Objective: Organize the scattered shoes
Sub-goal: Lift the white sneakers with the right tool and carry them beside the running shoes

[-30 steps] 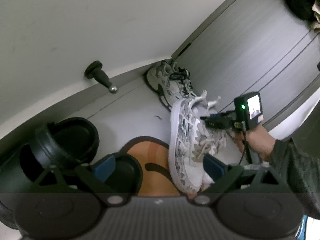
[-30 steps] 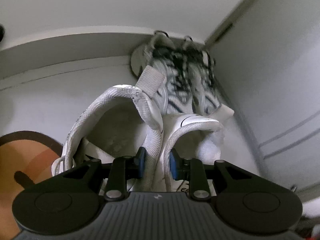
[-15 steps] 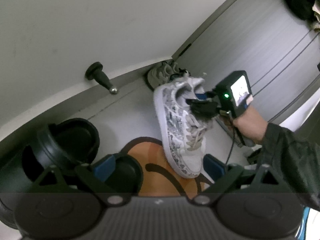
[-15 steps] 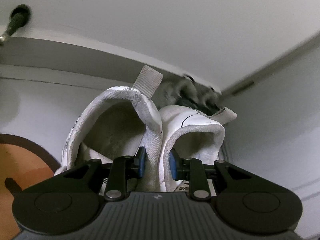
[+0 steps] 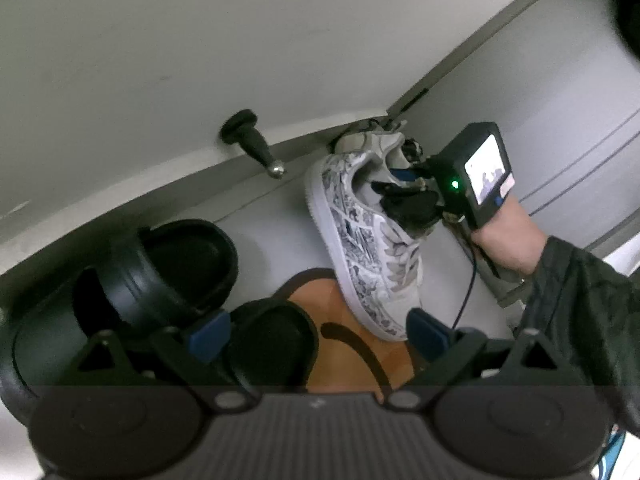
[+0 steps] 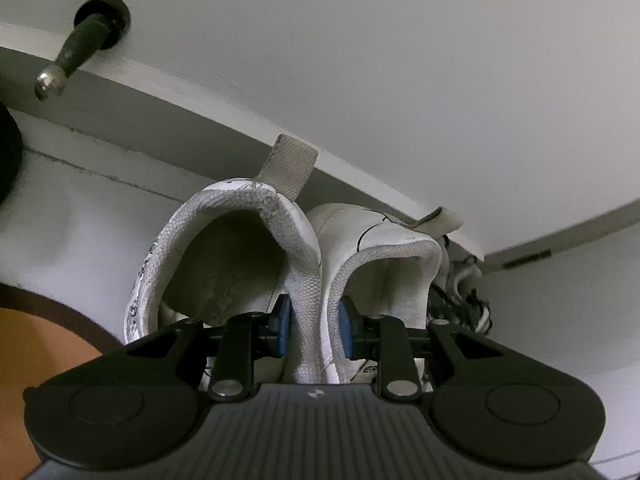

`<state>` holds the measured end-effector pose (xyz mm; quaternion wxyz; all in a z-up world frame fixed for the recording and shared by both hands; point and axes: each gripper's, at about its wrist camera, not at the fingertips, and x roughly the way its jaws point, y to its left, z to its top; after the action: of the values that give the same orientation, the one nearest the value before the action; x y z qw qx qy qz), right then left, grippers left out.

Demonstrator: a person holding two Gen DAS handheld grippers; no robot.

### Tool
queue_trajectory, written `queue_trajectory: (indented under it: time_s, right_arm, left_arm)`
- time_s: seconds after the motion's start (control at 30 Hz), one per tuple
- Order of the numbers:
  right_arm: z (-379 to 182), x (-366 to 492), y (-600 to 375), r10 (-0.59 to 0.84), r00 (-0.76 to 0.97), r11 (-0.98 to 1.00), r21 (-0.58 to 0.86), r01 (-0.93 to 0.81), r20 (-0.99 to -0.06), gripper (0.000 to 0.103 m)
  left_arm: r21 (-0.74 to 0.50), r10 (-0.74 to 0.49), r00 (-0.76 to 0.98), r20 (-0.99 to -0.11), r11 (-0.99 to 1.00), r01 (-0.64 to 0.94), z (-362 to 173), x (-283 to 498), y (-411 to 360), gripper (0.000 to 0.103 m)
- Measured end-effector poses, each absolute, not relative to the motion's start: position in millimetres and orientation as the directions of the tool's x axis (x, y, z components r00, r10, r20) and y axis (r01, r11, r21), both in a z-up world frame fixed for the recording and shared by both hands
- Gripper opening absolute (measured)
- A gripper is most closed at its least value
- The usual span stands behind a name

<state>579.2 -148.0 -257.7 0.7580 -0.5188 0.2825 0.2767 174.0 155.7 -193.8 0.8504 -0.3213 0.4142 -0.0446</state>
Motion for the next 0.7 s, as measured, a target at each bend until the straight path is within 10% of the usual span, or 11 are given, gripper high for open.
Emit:
queue_trajectory:
  time_s: [0.17,0.3,0.7]
  right_arm:
    - [-267,585,-136,0.116,0.682,0.321,-0.623,-0.713,-0.722,0.034]
    - [-256,577,-132,0.147,0.751,0.368,-0.669,-0.646,-0.644,0.075]
    - [-221,540,-169,0.162,0.723,0.621,-0.500,-0.604,-0.672,0.097]
  left_arm:
    - [-0.610,-0.370,0.640,-0.673,0.768,-0.197,-197,175,157,0.096]
    - [-0.621,-0.383,0.642,-0.664,0.760,-0.190,-195,174,157,0.096]
    - [-0.642,-0.384,0.663,-0.643,0.743,-0.192,-193,170,161,0.096]
